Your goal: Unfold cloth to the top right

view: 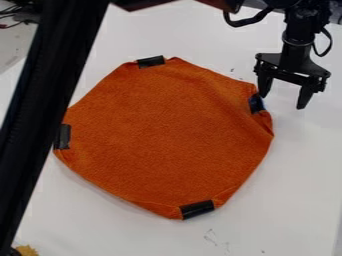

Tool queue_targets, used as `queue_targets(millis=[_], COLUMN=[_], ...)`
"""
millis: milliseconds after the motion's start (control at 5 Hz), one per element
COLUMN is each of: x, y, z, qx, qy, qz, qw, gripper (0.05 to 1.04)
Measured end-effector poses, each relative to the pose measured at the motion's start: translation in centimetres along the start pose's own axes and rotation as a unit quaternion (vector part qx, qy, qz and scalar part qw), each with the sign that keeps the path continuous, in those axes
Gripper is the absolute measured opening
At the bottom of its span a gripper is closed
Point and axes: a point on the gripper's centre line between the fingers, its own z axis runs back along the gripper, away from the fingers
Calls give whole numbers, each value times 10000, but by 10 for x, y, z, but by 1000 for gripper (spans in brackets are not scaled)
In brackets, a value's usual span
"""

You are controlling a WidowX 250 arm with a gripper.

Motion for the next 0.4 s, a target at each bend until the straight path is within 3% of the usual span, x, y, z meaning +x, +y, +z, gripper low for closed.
queue_targets(millis=[400], x=[17], y=[-6], z=[28], qx=[30], qy=[-101], qz=[193], qw=[9998], gripper=[1000])
